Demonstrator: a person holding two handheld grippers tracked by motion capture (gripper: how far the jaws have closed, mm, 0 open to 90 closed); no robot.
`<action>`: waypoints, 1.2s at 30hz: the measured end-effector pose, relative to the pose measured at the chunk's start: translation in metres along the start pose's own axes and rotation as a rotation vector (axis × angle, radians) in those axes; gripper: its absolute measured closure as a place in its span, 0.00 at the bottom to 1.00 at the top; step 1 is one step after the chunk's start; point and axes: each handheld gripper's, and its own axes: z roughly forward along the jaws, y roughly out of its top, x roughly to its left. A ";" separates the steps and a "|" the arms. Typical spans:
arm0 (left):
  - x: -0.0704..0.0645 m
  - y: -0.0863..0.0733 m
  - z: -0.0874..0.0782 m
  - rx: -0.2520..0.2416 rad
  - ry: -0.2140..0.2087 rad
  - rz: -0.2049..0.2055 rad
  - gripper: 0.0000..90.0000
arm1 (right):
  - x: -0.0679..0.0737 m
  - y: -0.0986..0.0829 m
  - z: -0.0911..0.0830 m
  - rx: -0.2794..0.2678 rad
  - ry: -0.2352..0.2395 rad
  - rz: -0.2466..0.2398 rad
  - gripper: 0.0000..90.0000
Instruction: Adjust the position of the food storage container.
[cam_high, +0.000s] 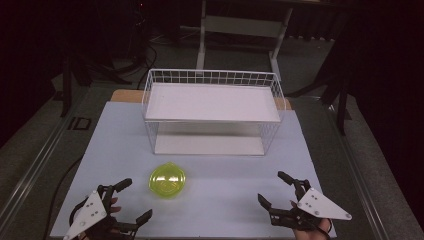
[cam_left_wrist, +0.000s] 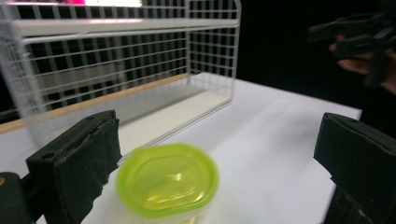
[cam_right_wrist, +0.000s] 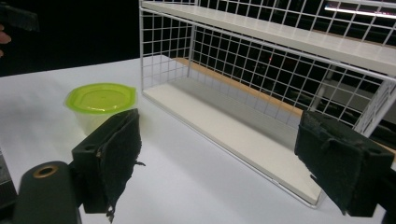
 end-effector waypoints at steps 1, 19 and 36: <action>-0.001 0.002 0.000 0.005 -0.008 0.006 0.01 | 0.001 0.001 -0.001 0.003 -0.001 0.000 0.16; 0.013 0.021 -0.002 0.084 0.047 -0.048 0.14 | 0.000 0.008 -0.002 -0.024 -0.004 0.012 0.16; 0.070 -0.029 0.026 0.451 0.256 -0.131 1.00 | 0.001 0.008 0.001 -0.033 0.012 0.013 0.16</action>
